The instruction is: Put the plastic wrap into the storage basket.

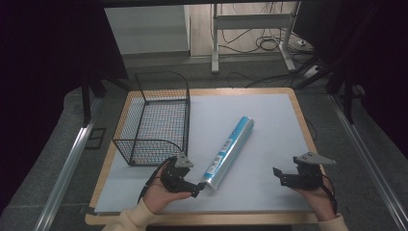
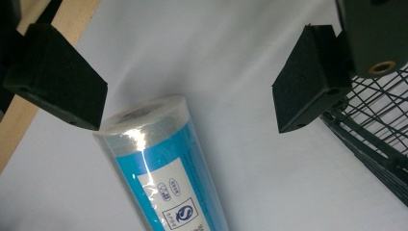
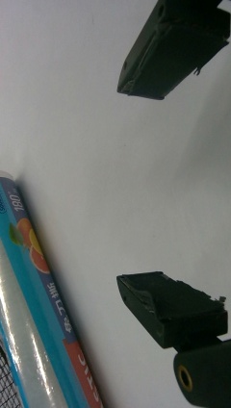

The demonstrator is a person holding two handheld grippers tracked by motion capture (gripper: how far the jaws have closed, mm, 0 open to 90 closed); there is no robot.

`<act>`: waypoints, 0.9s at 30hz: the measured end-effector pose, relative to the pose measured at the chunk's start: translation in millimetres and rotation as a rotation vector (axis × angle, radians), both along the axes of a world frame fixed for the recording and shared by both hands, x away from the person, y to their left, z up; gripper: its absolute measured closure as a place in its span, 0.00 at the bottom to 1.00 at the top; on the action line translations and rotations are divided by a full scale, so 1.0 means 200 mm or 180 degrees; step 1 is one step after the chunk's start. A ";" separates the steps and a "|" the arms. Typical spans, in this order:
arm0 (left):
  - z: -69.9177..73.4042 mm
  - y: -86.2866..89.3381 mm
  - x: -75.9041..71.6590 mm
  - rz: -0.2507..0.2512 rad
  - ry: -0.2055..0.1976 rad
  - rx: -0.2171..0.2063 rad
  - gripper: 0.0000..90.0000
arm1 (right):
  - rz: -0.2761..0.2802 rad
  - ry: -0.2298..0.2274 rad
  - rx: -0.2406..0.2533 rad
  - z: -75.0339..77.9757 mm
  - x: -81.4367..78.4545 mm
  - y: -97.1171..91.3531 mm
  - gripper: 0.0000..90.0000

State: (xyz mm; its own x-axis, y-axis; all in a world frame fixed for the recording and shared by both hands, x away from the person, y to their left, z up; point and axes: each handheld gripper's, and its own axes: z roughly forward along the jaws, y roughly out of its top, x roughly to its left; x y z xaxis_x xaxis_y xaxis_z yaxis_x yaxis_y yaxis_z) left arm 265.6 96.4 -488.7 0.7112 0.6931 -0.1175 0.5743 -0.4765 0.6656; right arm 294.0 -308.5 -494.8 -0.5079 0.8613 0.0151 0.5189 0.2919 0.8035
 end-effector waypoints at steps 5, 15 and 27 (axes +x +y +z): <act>0.01 0.00 0.00 0.0000 -0.0008 -0.0005 0.13 | 0.0029 0.0017 0.0104 0.00 -0.01 0.00 0.11; 0.05 -0.01 -0.02 -0.0014 -0.0076 -0.0038 0.13 | 0.0080 -0.0007 0.0016 -0.01 -0.01 0.01 0.12; 0.15 -0.15 0.01 -0.0101 -0.0178 0.0013 0.13 | 0.0047 -0.0017 -0.0028 -0.02 -0.01 0.00 0.13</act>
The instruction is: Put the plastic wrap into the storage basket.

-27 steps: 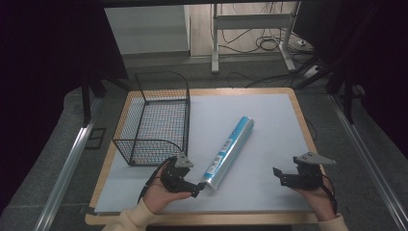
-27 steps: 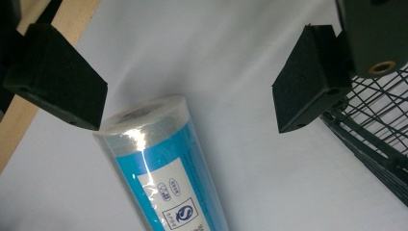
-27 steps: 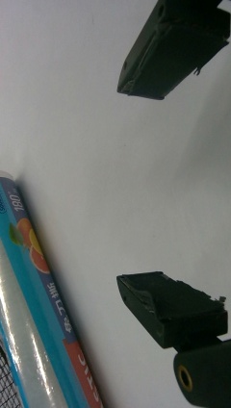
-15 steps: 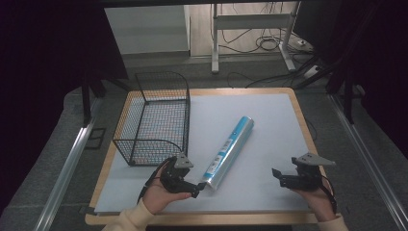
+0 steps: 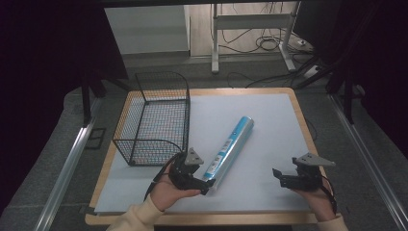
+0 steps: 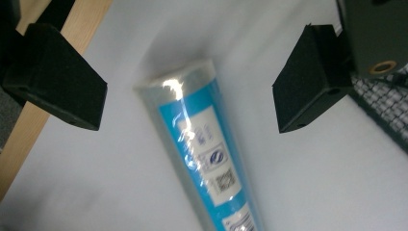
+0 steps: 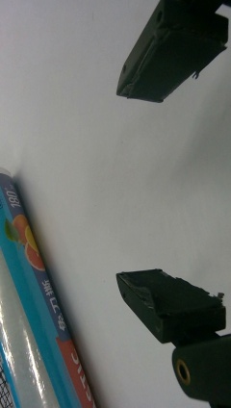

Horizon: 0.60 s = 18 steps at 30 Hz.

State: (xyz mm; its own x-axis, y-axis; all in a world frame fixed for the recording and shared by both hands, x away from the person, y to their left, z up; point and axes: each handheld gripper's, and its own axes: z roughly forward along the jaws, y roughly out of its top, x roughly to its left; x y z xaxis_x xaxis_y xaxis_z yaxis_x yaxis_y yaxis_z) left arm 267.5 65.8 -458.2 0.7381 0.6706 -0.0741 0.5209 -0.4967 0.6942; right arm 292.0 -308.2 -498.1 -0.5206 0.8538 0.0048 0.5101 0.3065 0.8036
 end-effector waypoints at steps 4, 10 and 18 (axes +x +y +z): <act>0.02 -0.06 0.04 -0.0006 -0.0002 0.0002 0.13 | 0.0009 0.0028 -0.0008 -0.01 0.00 0.00 0.14; 0.02 -0.17 0.12 -0.0016 0.0023 0.0045 0.13 | 0.0012 0.0047 -0.0031 -0.01 0.01 0.00 0.14; 0.03 -0.28 0.21 0.0017 0.0065 0.0145 0.13 | 0.0012 0.0080 -0.0038 -0.02 0.01 0.00 0.14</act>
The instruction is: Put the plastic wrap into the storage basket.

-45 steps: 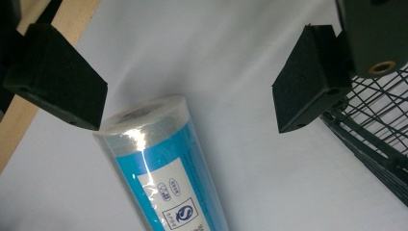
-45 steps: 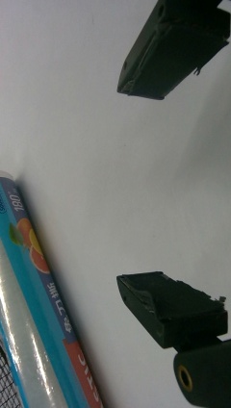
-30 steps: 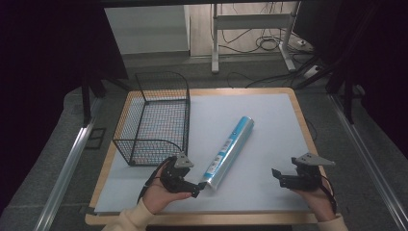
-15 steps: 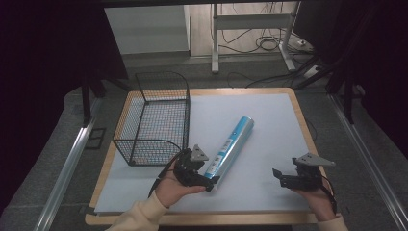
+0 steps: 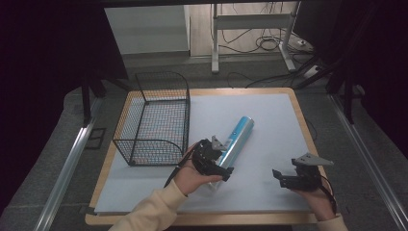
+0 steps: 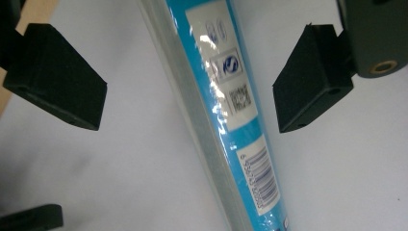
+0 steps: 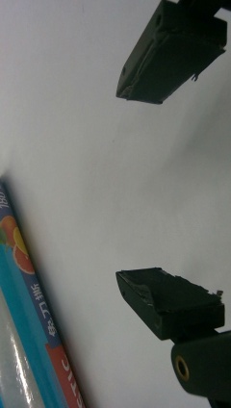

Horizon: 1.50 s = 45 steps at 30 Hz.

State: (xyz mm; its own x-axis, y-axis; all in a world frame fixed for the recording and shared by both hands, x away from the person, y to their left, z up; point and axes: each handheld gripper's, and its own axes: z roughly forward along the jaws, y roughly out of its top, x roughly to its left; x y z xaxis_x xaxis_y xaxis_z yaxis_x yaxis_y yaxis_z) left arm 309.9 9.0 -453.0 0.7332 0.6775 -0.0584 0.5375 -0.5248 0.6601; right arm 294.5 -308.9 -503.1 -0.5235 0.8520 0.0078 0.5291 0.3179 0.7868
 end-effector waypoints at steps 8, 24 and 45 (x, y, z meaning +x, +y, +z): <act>-0.03 -0.10 0.16 0.0114 0.0158 0.0110 0.13 | -0.0002 0.0013 0.0008 0.00 0.00 0.00 0.14; -0.16 -0.28 0.43 0.0315 0.0433 0.0481 0.14 | -0.0014 0.0040 0.0023 -0.01 0.01 -0.01 0.14; -0.26 -0.34 0.54 0.0370 0.0760 0.0661 0.28 | -0.0045 0.0064 0.0030 -0.01 0.02 -0.02 0.14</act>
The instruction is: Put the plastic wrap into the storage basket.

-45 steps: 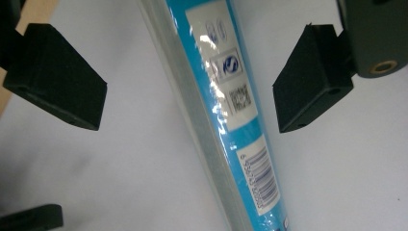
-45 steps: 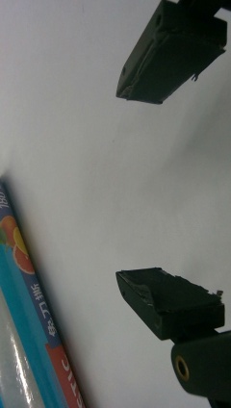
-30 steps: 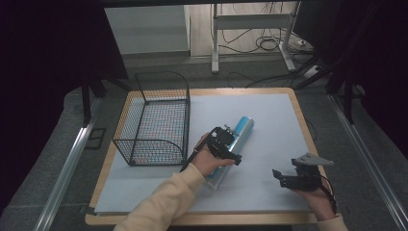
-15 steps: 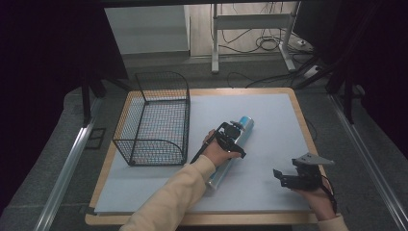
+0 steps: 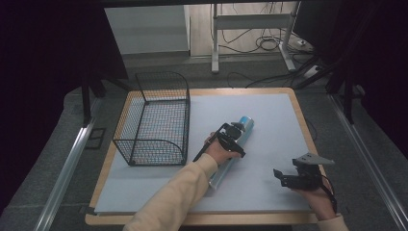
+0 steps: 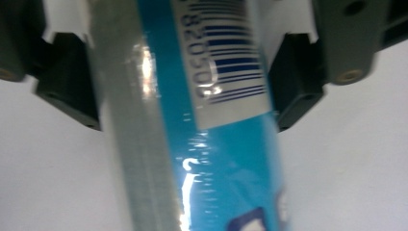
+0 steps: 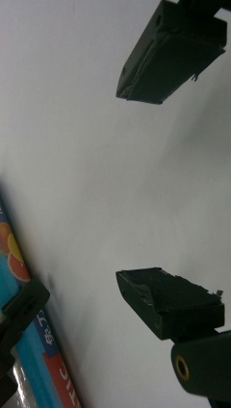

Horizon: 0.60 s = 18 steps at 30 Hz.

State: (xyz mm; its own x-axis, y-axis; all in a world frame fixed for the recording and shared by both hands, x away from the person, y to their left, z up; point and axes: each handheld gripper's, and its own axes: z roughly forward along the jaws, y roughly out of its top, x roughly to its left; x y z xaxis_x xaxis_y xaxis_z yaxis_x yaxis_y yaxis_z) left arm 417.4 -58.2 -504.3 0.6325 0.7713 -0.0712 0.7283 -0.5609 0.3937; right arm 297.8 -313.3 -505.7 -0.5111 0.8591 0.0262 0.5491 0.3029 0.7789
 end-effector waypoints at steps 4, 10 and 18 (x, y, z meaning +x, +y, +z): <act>0.01 0.00 0.01 0.0045 0.0072 0.0020 0.31 | -0.0015 -0.0002 0.0013 0.00 0.00 0.00 0.14; 0.02 0.02 0.03 0.0050 0.0171 -0.0027 0.32 | -0.0024 -0.0003 0.0018 0.00 0.00 -0.01 0.15; 0.09 0.04 0.02 -0.0098 0.0143 -0.0019 0.33 | -0.0038 -0.0001 0.0021 0.00 0.01 -0.01 0.15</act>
